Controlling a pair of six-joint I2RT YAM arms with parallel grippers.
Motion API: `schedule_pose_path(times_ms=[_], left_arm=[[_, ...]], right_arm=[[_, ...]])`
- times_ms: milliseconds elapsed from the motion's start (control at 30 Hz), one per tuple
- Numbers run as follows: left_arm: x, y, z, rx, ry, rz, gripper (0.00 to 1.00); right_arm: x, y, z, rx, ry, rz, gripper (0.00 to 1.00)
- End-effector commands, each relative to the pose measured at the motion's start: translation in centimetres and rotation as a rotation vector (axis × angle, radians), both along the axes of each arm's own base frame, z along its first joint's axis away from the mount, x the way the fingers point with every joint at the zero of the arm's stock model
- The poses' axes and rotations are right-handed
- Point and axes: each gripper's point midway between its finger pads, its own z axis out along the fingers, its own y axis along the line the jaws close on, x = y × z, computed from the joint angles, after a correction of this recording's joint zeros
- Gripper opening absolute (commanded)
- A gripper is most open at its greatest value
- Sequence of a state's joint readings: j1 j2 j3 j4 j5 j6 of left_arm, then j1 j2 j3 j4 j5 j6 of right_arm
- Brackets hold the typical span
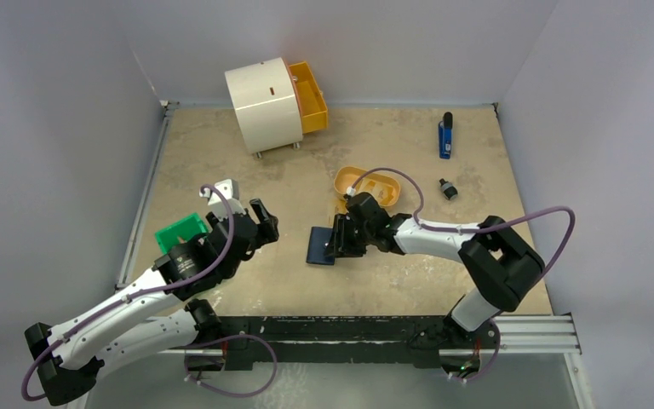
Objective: Put the credit cards into the card holder
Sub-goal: Place the card holder at the center of the board.
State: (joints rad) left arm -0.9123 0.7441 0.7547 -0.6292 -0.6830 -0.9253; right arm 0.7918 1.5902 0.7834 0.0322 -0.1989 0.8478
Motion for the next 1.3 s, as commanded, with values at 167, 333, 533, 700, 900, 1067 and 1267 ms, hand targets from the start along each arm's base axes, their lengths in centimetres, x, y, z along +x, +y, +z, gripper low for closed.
schedule_pose_path(times_ms=[167, 333, 533, 700, 900, 1067, 1267], left_arm=[[0.1, -0.3, 0.6, -0.034, -0.018, 0.001, 0.73], [0.2, -0.3, 0.4, -0.031, -0.021, 0.001, 0.73], [0.3, -0.5, 0.2, -0.032, -0.018, -0.001, 0.73], [0.2, -0.6, 0.0, -0.031, -0.011, -0.004, 0.72], [0.2, -0.3, 0.1, -0.034, -0.013, 0.007, 0.72], [0.3, 0.3, 0.7, -0.040, -0.026, 0.043, 0.74], [0.6, 1.3, 1.3, -0.068, -0.059, 0.113, 0.78]], right_arm=[[1.6, 0.5, 0.3, -0.027, -0.055, 0.019, 0.41], [2.0, 0.3, -0.2, -0.052, -0.071, 0.024, 0.40], [2.5, 0.5, -0.2, -0.060, -0.095, 0.029, 0.40], [2.3, 1.2, -0.3, -0.042, -0.094, 0.049, 0.40], [2.3, 2.1, -0.2, -0.036, -0.096, 0.072, 0.40], [2.4, 1.7, 1.1, -0.043, -0.117, 0.073, 0.40], [4.0, -2.5, 5.1, -0.156, -0.213, -0.067, 0.54]])
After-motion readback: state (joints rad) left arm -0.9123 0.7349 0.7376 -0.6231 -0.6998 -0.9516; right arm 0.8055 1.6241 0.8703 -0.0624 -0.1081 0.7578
